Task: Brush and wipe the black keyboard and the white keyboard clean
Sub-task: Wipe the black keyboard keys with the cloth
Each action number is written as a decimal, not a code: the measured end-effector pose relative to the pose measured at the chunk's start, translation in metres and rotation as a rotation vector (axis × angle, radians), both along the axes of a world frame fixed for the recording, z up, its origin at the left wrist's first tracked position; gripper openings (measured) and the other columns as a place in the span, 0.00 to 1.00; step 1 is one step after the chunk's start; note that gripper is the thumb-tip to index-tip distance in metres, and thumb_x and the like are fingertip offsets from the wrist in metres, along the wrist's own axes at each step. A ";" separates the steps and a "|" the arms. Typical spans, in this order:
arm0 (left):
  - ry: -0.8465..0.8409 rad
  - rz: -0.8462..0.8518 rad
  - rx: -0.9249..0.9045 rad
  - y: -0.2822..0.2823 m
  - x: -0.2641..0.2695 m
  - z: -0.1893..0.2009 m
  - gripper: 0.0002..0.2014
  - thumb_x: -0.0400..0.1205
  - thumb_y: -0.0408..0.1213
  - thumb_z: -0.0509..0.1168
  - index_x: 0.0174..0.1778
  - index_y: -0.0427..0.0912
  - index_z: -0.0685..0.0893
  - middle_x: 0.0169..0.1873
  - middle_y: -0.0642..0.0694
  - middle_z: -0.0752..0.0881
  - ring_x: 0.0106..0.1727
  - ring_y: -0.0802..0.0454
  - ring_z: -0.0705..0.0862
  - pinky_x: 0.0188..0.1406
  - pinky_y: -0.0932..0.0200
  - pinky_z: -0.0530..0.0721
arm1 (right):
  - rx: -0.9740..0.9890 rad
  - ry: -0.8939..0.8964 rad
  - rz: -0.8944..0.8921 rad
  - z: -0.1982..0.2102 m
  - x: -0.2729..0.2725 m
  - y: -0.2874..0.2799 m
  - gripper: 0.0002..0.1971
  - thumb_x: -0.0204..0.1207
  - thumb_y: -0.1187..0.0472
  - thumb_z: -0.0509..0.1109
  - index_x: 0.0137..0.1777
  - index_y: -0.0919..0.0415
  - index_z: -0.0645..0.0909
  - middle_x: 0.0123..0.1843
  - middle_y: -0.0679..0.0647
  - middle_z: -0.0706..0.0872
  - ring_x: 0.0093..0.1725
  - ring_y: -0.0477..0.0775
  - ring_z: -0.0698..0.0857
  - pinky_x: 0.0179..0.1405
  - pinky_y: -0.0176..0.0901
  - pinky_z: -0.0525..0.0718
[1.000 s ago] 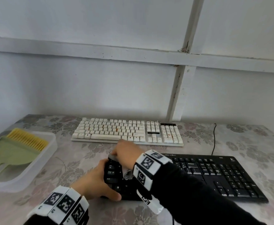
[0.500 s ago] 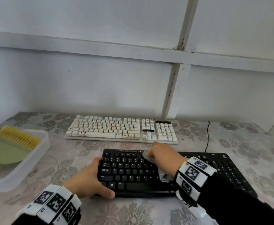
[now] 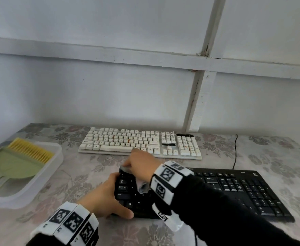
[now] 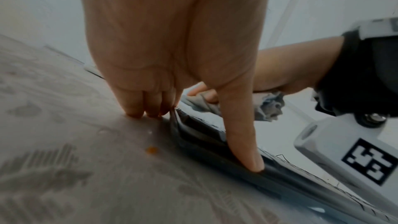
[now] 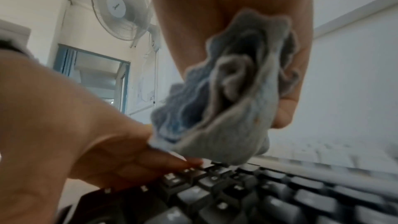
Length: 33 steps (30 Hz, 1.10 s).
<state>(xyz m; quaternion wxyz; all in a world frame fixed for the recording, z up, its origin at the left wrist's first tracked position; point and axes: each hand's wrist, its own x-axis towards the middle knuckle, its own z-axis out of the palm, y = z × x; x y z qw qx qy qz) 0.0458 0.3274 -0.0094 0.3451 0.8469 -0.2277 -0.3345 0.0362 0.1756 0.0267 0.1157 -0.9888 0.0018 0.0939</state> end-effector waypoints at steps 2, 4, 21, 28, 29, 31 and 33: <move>-0.016 -0.003 0.018 -0.001 0.000 0.001 0.54 0.59 0.40 0.83 0.75 0.54 0.56 0.55 0.60 0.79 0.57 0.59 0.80 0.59 0.56 0.83 | -0.037 0.022 0.038 -0.003 0.007 0.009 0.12 0.81 0.58 0.61 0.40 0.62 0.81 0.50 0.57 0.77 0.45 0.61 0.81 0.51 0.52 0.82; -0.016 0.003 0.015 -0.001 -0.001 0.001 0.54 0.59 0.39 0.83 0.76 0.54 0.55 0.55 0.59 0.79 0.55 0.60 0.80 0.56 0.56 0.85 | -0.064 0.033 0.042 -0.005 0.004 0.007 0.12 0.81 0.62 0.59 0.46 0.63 0.85 0.47 0.57 0.77 0.42 0.59 0.80 0.50 0.51 0.82; 0.032 0.005 -0.047 0.000 0.002 -0.008 0.59 0.57 0.41 0.84 0.78 0.52 0.52 0.56 0.65 0.76 0.57 0.61 0.79 0.51 0.67 0.78 | -0.121 0.066 -0.306 -0.002 -0.078 -0.105 0.07 0.78 0.66 0.62 0.42 0.64 0.80 0.50 0.54 0.76 0.45 0.55 0.82 0.50 0.43 0.81; 0.054 -0.024 -0.055 0.003 0.004 -0.008 0.73 0.35 0.57 0.84 0.76 0.54 0.53 0.57 0.63 0.78 0.59 0.60 0.80 0.64 0.59 0.77 | -0.158 0.116 -0.359 0.007 -0.082 -0.125 0.11 0.77 0.63 0.63 0.45 0.63 0.88 0.39 0.53 0.77 0.35 0.56 0.76 0.39 0.39 0.78; 0.060 -0.022 -0.065 0.003 0.005 -0.008 0.72 0.36 0.56 0.85 0.76 0.54 0.53 0.58 0.63 0.78 0.59 0.60 0.80 0.64 0.59 0.77 | -0.144 0.126 -0.347 0.004 -0.083 -0.126 0.12 0.79 0.61 0.63 0.49 0.63 0.88 0.41 0.54 0.79 0.38 0.56 0.79 0.43 0.40 0.79; 0.064 -0.021 -0.076 0.003 0.005 -0.009 0.69 0.39 0.52 0.85 0.76 0.54 0.53 0.57 0.64 0.77 0.59 0.62 0.79 0.63 0.61 0.75 | -0.110 0.097 -0.357 -0.002 -0.092 -0.131 0.14 0.80 0.59 0.62 0.57 0.61 0.86 0.51 0.56 0.84 0.48 0.57 0.84 0.48 0.41 0.78; 0.072 -0.023 -0.085 0.005 0.005 -0.008 0.72 0.33 0.57 0.85 0.73 0.56 0.54 0.57 0.64 0.77 0.59 0.62 0.79 0.64 0.60 0.75 | -0.084 0.047 -0.350 -0.006 -0.101 -0.136 0.14 0.81 0.62 0.60 0.60 0.57 0.85 0.58 0.58 0.84 0.57 0.60 0.83 0.49 0.42 0.76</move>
